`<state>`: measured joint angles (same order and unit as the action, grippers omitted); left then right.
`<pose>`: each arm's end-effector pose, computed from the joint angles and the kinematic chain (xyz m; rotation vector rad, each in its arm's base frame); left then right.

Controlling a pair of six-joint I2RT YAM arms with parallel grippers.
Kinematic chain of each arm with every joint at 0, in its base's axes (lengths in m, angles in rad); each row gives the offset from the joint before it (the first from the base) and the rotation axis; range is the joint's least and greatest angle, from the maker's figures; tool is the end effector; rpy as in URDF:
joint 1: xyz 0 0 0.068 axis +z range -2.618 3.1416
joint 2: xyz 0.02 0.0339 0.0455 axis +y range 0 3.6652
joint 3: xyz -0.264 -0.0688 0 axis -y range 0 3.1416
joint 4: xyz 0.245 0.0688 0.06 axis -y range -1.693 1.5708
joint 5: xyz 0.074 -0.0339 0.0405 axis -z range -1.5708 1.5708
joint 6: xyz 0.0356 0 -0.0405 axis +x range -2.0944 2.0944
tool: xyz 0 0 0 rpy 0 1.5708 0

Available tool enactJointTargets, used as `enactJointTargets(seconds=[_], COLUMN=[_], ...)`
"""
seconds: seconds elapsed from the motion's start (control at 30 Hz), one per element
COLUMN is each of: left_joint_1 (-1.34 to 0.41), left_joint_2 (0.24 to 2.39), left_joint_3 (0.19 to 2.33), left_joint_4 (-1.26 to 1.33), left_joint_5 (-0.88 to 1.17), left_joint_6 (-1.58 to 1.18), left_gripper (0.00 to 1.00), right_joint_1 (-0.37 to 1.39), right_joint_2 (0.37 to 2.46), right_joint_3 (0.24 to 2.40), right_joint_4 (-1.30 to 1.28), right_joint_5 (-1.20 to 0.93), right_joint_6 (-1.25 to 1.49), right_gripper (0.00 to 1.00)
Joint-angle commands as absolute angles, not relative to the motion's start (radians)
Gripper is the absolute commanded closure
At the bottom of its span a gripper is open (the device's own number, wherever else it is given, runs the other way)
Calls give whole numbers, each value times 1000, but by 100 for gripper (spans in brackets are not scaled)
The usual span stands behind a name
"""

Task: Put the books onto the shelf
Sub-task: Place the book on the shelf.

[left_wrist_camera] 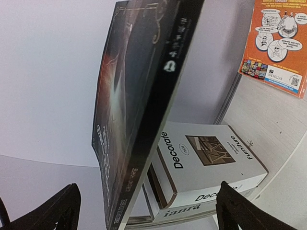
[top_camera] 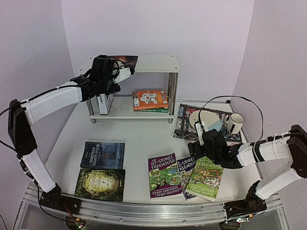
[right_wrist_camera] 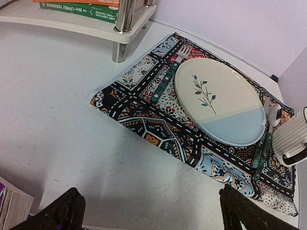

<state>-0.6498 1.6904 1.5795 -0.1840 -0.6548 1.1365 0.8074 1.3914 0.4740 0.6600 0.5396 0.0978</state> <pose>0.3312 -0.2244 0.3784 1.1502 1.5241 0.9411 0.2003 0.1828 0.1886 -0.2588 1.7749 0.1551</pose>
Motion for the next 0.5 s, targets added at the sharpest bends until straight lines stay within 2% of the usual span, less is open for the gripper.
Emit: enactJointTargets(seconds=[0.0, 0.47], left_joint_1=[-651, -650], left_joint_2=[1651, 1615], left_joint_3=[1603, 1674], left_joint_4=[-166, -164], left_joint_5=[-647, -658], left_joint_6=[1105, 1054], left_gripper=[0, 0], right_joint_1=[803, 803], right_joint_2=[1387, 1382], right_joint_3=[507, 506], right_joint_4=[658, 655], right_joint_5=[555, 548], right_joint_6=[97, 95], right_gripper=[2, 2])
